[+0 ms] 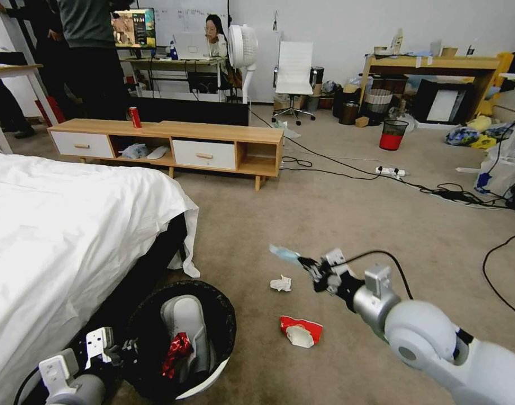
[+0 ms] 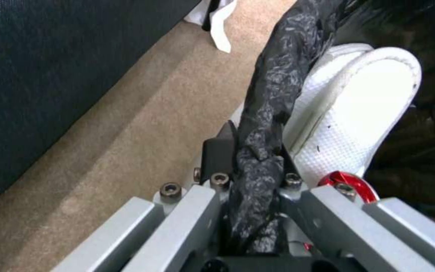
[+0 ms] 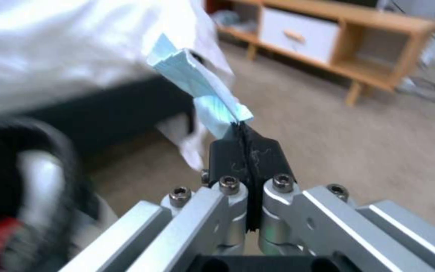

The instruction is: Pick up the trash bin and place the garbage on the floor into it.

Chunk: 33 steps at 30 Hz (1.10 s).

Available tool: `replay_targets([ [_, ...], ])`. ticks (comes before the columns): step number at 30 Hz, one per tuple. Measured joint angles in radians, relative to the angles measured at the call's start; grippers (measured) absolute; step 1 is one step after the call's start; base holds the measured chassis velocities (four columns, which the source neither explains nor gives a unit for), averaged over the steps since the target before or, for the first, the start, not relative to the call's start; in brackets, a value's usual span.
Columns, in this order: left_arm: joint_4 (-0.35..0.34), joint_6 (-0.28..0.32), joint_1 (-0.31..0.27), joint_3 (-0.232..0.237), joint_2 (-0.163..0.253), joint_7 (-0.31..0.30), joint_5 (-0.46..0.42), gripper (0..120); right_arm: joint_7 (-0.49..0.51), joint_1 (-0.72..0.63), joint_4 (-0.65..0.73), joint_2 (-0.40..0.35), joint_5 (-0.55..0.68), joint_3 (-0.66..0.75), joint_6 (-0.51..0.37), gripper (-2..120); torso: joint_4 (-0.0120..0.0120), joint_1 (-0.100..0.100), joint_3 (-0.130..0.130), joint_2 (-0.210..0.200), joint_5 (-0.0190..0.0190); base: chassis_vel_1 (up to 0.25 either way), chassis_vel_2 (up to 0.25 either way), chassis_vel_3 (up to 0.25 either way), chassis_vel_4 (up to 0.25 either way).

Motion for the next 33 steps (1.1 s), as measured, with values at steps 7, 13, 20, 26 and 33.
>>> replay_targets([
  [7,-0.004,0.0,0.0,0.004,-0.002,0.0,0.004,2,0.0,0.092,0.04,0.024,0.051,-0.064,-0.004,0,-0.0001,0.0,0.0,0.0,0.0003,0.0,0.0,0.0,0.0],
  [13,-0.005,0.0,0.0,0.007,-0.001,0.0,0.006,2,0.001,0.166,0.047,0.06,0.096,-0.142,-0.002,0,-0.0003,0.0,0.0,0.0,0.0002,0.0,0.0,0.0,0.0],
  [20,-0.005,0.0,-0.003,0.009,0.001,0.0,0.008,2,0.0,0.257,0.038,0.108,0.138,-0.249,0.007,0,0.0,0.0,0.0,0.0,0.0001,0.0,0.0,0.0,0.0],
  [26,-0.006,0.0,-0.006,-0.001,0.008,0.001,0.006,2,0.023,0.443,0.024,0.194,0.217,-0.443,-0.035,0,0.0,0.0,0.0,0.0,0.0,0.0,0.0,0.0,0.0],
  [33,-0.008,0.0,-0.011,-0.009,0.01,0.001,0.001,2,0.043,0.502,0.014,0.232,0.244,-0.54,-0.056,0,-0.0001,0.0,0.0,0.0,0.0002,0.0,0.0,0.0,0.0],
])
